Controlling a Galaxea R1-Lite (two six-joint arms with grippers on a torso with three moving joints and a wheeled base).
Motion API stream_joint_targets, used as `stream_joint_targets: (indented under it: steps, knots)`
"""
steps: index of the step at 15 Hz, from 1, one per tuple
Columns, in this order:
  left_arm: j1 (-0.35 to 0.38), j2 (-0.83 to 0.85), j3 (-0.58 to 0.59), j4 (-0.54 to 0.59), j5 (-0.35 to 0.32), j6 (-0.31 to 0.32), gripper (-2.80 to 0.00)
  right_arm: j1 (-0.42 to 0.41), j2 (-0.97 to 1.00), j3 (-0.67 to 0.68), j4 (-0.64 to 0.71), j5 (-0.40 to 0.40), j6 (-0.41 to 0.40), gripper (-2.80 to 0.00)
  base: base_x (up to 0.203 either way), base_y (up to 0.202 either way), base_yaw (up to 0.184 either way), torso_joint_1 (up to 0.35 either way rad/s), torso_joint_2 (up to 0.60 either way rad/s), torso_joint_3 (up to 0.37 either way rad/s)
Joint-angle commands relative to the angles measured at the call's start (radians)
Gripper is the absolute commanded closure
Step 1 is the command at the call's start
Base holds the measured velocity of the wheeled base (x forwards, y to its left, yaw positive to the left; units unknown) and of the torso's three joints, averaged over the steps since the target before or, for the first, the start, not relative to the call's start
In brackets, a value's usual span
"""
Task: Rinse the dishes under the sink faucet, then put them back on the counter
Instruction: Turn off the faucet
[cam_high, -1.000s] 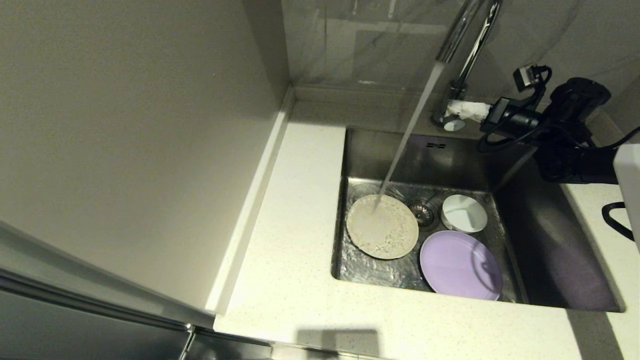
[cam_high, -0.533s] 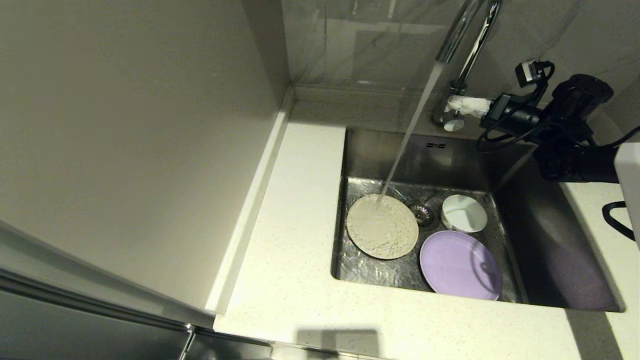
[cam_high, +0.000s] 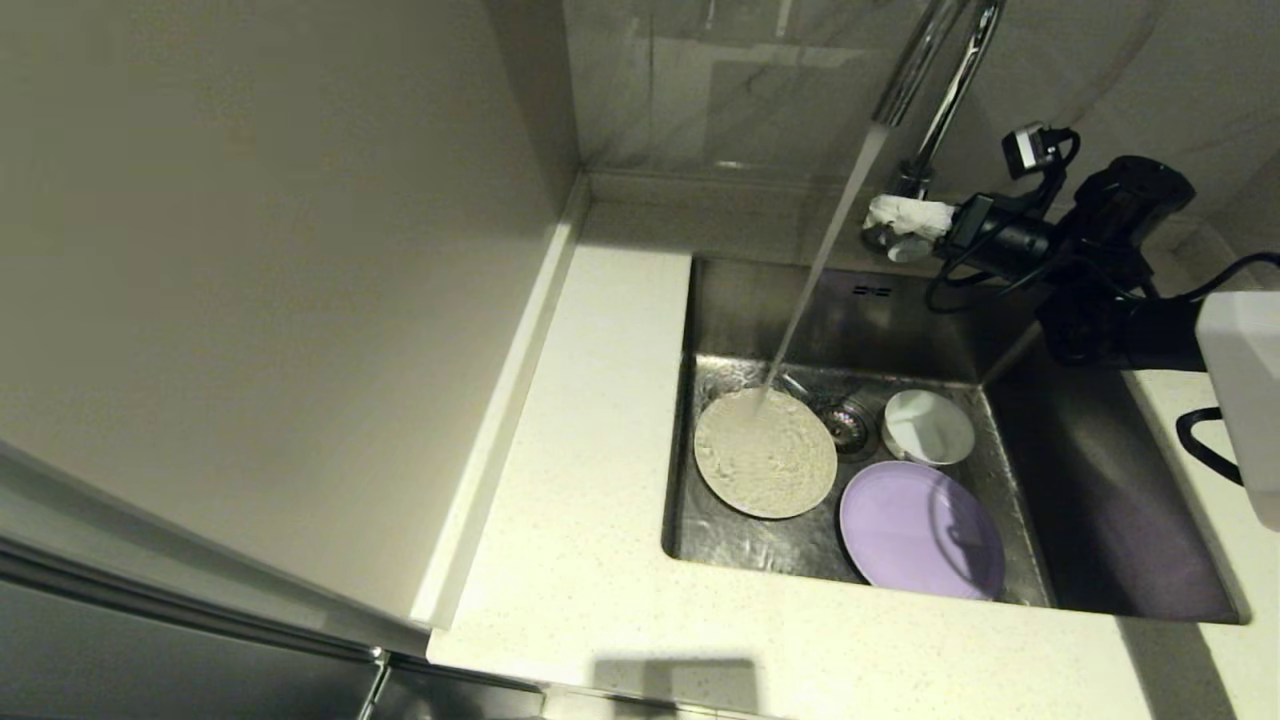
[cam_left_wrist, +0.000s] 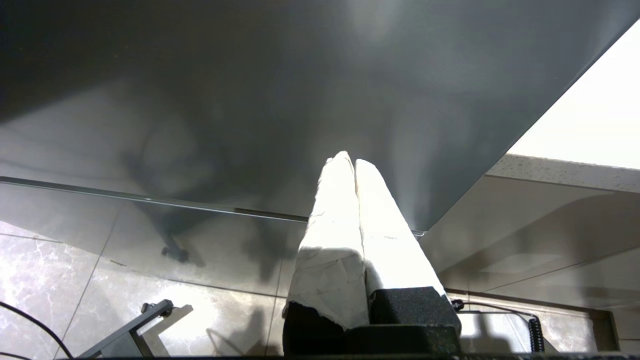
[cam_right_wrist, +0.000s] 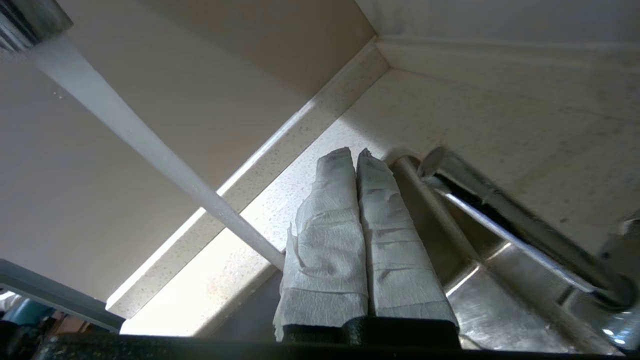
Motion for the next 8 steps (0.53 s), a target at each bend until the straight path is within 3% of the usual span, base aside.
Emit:
stream_joint_targets:
  steps: [1,6,8]
  knots:
    - [0.000,-0.003,0.000,0.000,0.001,0.000,0.00,0.008,0.009,-0.013,-0.007,0.005,0.008,0.00,0.000,0.000,0.000,0.000,0.00,0.000]
    - [0.000,-0.004,0.000,0.000,0.001,0.000,0.00,0.001,0.023,-0.014,-0.072,0.003,0.006,0.00,0.000,0.000,0.000,0.000,0.00,0.000]
    - [-0.001,-0.003,0.000,0.000,0.001,0.000,0.00,-0.005,0.039,-0.013,-0.093,-0.054,0.001,0.00,0.000,0.000,0.000,0.000,0.00,0.000]
